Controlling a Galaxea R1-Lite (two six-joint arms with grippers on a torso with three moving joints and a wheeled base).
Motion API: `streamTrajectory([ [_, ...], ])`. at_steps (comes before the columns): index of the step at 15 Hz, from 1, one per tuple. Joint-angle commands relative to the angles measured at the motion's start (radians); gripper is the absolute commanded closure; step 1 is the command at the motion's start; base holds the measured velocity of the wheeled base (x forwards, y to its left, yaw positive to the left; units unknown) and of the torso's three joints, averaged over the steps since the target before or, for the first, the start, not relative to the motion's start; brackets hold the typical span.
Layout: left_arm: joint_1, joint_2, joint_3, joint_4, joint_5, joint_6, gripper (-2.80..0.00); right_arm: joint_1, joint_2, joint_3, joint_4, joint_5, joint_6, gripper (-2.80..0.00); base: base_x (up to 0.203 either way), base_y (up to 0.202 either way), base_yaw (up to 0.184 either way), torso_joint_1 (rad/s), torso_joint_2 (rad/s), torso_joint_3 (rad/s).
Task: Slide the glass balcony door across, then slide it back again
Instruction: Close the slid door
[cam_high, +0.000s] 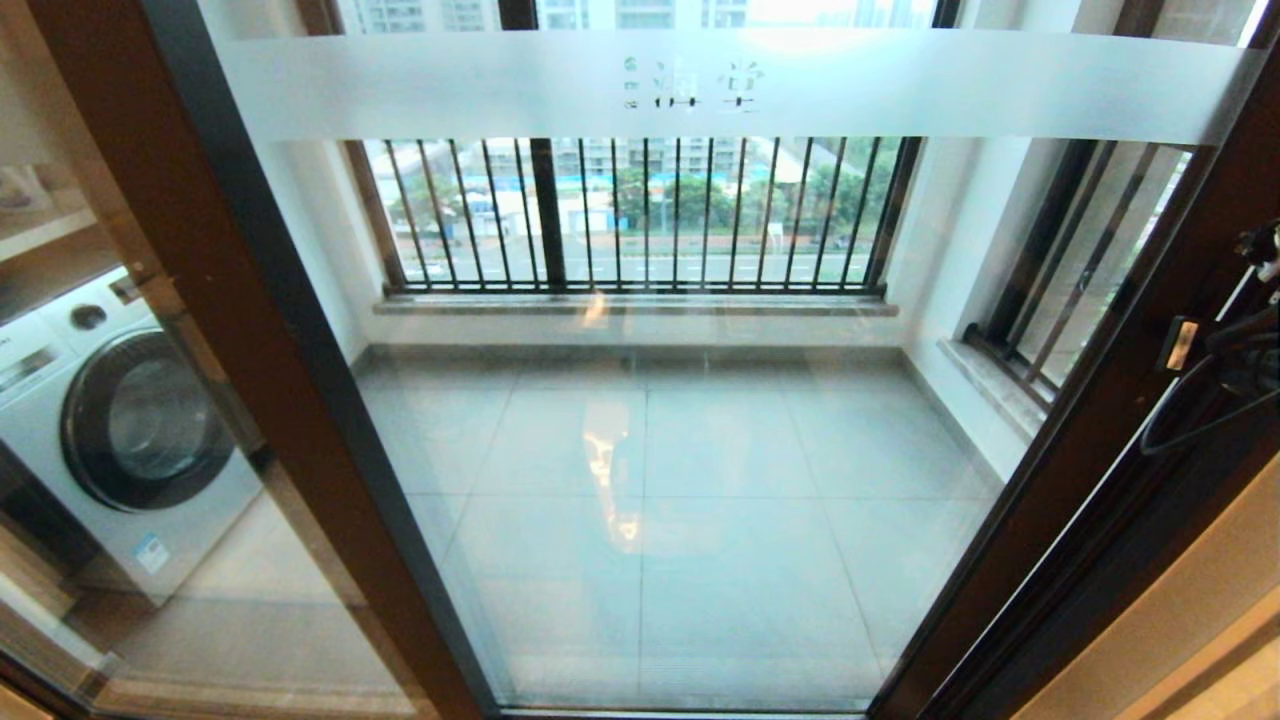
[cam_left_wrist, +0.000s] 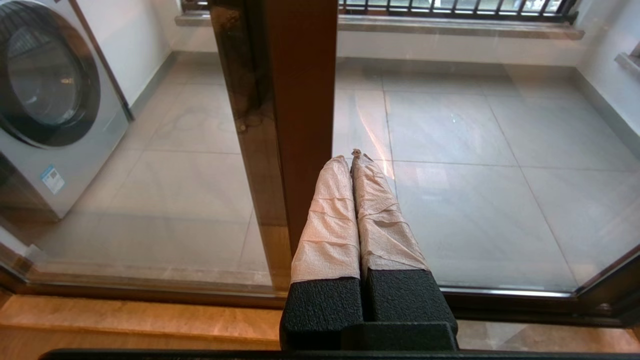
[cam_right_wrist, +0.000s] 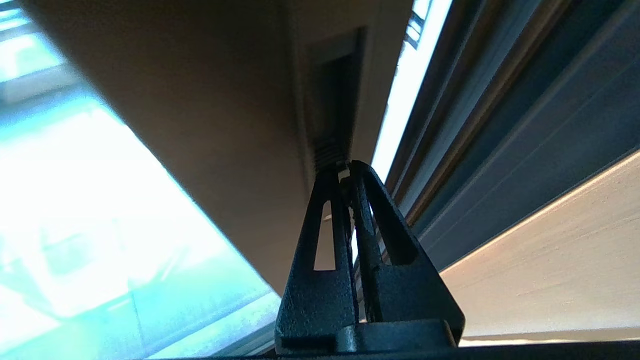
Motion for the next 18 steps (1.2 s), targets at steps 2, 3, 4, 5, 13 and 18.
streamTrajectory([
  [2,0.0,0.002,0.001,0.0,0.001,-0.001,0.0,0.001,-0.026,0.008,-0.002,0.008,0.0,0.0,0.0,0.0,0.0,0.0,0.0,0.0],
  [3,0.0,0.002,0.001,0.0,0.001,-0.001,0.0,0.001,-0.026,0.008,-0.003,0.01,0.0,0.0,0.0,0.0,0.0,0.0,0.0,0.0],
  [4,0.0,0.002,0.0,0.0,0.001,-0.001,0.0,0.001,-0.026,0.012,-0.002,0.01,0.0,0.0,0.0,0.0,0.0,0.0,0.0,0.0],
  [5,-0.001,0.002,0.0,0.0,0.001,-0.001,0.0,0.005,-0.029,0.022,-0.003,0.01,-0.001,0.0,0.0,0.0,0.0,0.0,0.0,0.0],
  [13,-0.001,0.002,-0.001,0.0,0.001,-0.001,0.0,0.019,-0.017,0.009,-0.003,0.008,0.0,0.0,0.0,0.0,0.0,0.0,0.0,0.0],
  [18,0.0,0.002,0.0,0.0,0.001,-0.001,0.0,0.015,0.008,-0.005,-0.003,0.01,0.003,0.0,0.0,0.0,0.0,0.0,0.0,0.0],
])
